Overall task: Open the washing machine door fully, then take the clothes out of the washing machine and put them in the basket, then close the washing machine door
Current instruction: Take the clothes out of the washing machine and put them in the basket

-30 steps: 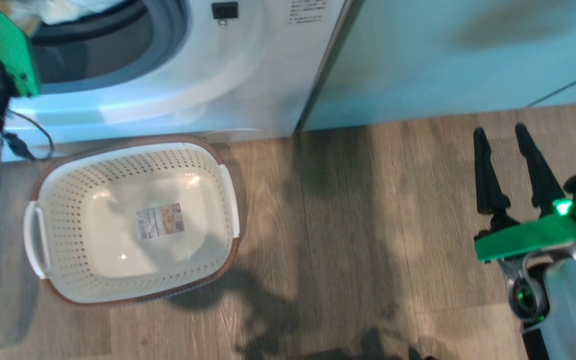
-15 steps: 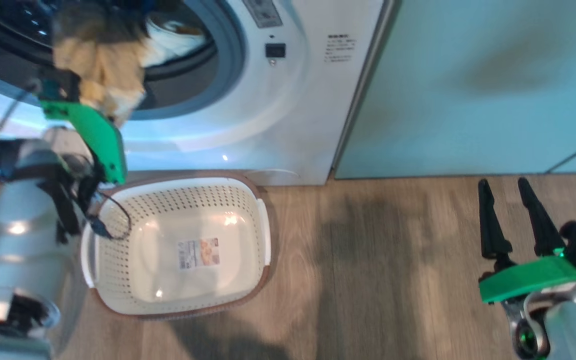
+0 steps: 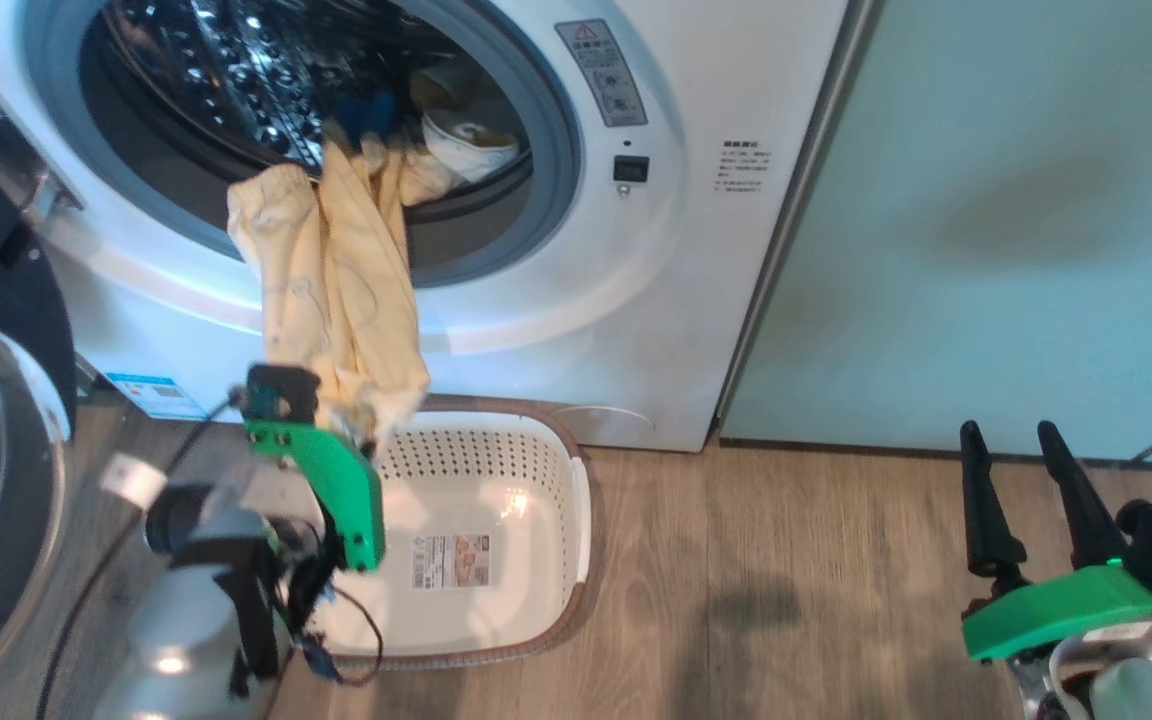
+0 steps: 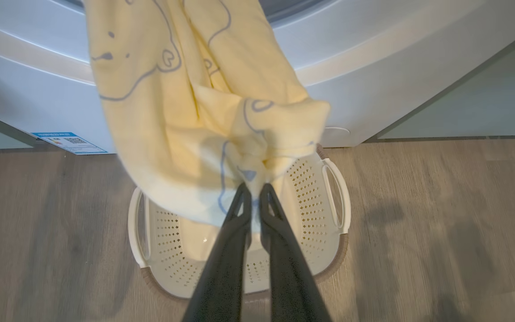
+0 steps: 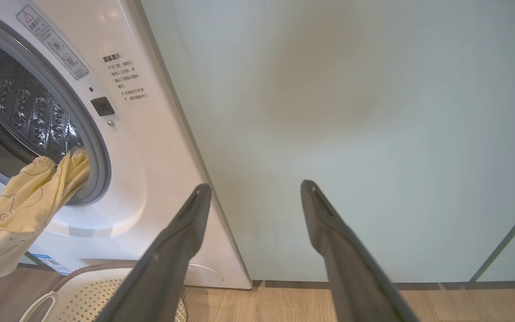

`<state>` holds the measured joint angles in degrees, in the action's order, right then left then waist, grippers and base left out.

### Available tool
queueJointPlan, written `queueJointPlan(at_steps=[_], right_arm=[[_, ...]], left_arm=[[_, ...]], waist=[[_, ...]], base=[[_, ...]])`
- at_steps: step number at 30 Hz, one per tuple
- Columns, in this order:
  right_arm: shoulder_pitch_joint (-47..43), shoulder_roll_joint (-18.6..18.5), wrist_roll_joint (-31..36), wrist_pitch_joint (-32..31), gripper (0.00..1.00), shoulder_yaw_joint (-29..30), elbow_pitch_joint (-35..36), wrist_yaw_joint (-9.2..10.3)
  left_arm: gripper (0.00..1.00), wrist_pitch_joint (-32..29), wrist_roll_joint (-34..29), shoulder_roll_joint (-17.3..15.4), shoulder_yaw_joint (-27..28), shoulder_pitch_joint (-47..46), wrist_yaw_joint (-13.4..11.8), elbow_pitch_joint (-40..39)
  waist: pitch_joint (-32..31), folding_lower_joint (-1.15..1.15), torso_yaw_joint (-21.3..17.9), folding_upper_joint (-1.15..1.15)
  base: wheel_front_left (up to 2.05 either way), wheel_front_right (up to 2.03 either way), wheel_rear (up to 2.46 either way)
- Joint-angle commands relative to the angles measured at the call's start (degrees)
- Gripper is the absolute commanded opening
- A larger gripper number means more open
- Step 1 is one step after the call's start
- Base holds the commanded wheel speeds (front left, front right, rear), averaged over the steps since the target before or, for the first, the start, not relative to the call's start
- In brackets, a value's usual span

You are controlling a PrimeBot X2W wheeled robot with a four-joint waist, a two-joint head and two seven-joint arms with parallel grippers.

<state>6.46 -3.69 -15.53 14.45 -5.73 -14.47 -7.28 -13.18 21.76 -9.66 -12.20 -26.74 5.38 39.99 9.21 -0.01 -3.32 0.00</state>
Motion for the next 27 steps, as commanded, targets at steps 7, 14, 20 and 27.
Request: queueJointPlan(at_steps=[7,14,20,27], right_arm=[[-0.1,-1.7,0.4,0.5,1.00,-1.8,1.4,-0.21],[-0.3,-2.4,0.3,0.5,1.00,-2.2,1.5,-0.21],[-0.2,-2.7,0.2,0.5,1.00,-2.4,1.7,-0.21],[0.6,-2.9,0.2,0.5,1.00,-2.9,1.9,-0.21]], left_arm=[[0.00,0.2,0.9,1.1,0.0,4.5,-0.9,-3.5],[0.00,0.5,1.8,2.5,-1.0,7.8,-1.1,0.2],[0.00,1.9,2.6,3.6,-1.6,7.9,-0.6,5.5],[0.00,5.3,3.1,3.8,-1.7,4.7,0.0,12.6]], waist=[[-1.6,0.01,0.4,0.00],[-1.5,0.01,-1.1,0.00],[-1.0,0.01,-2.3,0.00],[0.6,0.01,-3.4,0.00]], base=[[0.00,0.00,0.00],[0.00,0.00,0.00],[0.00,0.00,0.00],[0.00,0.00,0.00]])
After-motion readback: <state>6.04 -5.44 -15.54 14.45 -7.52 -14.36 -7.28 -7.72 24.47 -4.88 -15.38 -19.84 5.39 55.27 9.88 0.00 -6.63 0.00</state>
